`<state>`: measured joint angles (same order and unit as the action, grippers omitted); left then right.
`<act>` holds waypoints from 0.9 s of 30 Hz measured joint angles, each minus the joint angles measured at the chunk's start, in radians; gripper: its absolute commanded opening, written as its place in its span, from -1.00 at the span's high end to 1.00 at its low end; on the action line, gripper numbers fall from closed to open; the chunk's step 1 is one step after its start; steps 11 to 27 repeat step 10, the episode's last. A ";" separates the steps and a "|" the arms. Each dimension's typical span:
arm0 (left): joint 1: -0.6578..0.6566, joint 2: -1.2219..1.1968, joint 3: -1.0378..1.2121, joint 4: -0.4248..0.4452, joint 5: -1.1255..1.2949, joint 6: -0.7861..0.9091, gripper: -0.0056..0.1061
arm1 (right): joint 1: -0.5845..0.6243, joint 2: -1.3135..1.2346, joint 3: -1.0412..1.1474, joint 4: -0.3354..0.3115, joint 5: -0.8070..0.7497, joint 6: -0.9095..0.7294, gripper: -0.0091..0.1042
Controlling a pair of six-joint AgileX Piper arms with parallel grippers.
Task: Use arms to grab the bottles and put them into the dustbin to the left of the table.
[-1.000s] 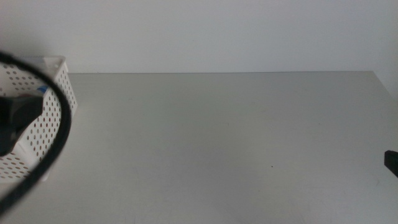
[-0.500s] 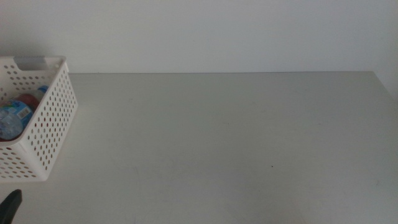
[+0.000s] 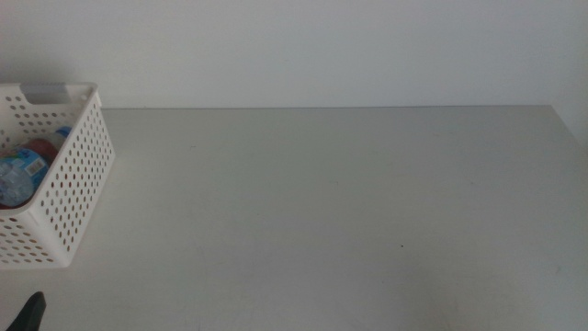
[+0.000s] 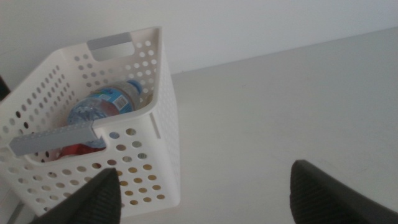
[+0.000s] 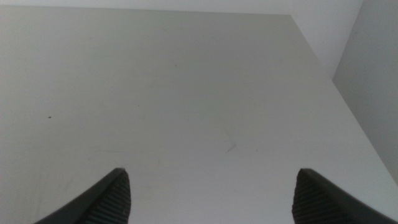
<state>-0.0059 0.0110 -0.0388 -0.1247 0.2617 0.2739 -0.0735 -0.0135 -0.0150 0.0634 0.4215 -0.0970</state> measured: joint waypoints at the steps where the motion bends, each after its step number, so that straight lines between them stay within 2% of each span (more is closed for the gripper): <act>1: 0.011 -0.009 0.008 0.000 -0.001 0.000 -0.75 | 0.000 0.000 0.006 0.000 -0.002 0.000 -0.34; 27: 0.023 -0.022 0.067 -0.004 -0.001 0.000 -0.75 | 0.000 0.000 0.034 0.000 -0.029 0.000 -0.34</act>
